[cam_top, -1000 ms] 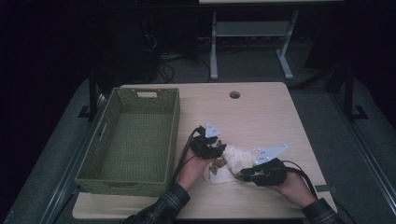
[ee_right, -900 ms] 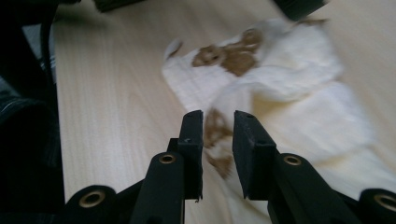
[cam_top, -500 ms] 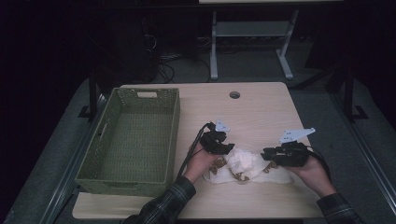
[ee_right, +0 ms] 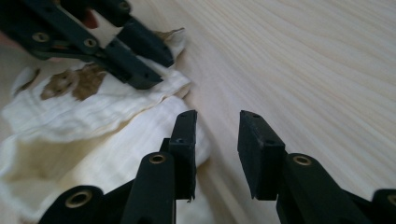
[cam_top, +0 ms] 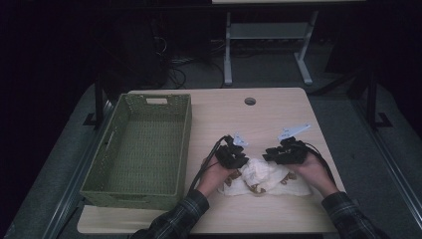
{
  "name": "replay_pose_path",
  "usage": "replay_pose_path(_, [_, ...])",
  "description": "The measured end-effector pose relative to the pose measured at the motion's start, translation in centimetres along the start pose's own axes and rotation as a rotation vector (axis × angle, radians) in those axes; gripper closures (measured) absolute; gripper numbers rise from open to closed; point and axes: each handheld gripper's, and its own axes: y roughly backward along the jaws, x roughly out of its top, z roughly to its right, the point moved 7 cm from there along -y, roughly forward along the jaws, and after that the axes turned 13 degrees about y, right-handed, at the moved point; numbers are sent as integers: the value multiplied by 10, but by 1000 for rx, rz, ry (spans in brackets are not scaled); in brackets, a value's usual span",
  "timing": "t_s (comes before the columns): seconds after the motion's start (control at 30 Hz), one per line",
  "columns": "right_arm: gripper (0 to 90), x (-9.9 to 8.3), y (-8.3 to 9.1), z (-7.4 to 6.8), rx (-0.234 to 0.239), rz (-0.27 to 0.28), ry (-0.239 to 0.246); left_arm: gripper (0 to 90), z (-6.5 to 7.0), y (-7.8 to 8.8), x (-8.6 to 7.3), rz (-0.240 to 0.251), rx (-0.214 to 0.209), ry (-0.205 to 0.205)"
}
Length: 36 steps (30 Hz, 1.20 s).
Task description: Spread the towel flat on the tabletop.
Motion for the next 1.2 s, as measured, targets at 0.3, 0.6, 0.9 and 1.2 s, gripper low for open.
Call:
replay_pose_path(0.3, [688, -7, -18, -4, 69, -57, -6, 872, 2, 11, 1, 20, -3, -2])
replay_pose_path(0.6, [860, -9, -19, -10, 72, -79, 50, 872, 10, 27, -5, 48, -5, -16])
replay_pose_path(0.9, [867, -3, 11, 2, 0, 10, 18, 875, 5, 43, 4, 111, 26, 0])
replay_pose_path(1.2, [873, -7, 52, 22, -87, 83, -29, 878, -12, 60, 17, 189, 85, 68])
